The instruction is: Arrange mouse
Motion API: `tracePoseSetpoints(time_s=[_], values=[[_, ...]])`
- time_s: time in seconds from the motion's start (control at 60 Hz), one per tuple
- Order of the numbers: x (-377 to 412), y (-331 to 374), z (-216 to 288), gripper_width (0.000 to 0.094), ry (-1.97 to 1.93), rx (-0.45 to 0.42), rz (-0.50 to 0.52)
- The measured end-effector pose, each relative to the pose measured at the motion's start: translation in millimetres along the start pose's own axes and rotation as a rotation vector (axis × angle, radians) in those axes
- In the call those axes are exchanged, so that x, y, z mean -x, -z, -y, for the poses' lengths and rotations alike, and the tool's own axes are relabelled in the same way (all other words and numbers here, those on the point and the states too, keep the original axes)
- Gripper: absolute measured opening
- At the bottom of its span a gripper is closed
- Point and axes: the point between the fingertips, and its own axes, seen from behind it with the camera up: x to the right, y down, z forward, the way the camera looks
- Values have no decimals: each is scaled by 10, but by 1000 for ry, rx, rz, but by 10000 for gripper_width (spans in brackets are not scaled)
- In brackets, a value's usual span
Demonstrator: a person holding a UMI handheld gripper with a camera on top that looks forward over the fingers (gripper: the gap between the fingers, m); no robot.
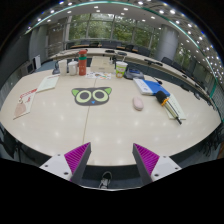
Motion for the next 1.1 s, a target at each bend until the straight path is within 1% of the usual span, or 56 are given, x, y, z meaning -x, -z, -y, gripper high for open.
tracePoseSetpoints(time_s=[0.05,0.133,0.3,0.517,0.6,0.65,0.8,0.883,0.9,0.933,1.033,1.1], values=[[-286,-229,85,852,-15,-15,-30],[-665,-652,222,854,-33,-69,-49],[-1136,-1426,709,859,-35,-178,-30],[-1350,-2292,1216,848,-31,-221,13],[-1382,-2578,1334,850,-40,-222,27],[-1399,-2721,1379,833,-52,-215,37],[-1442,-3049,1412,740,-81,-185,47],[-1426,-3093,1472,642,-105,-195,71],[-1439,-3102,1472,608,-102,-193,65],[-1448,-3115,1481,503,-94,-195,63],[-1445,-3136,1489,433,-98,-183,61],[-1449,-3125,1501,382,-85,-180,41]])
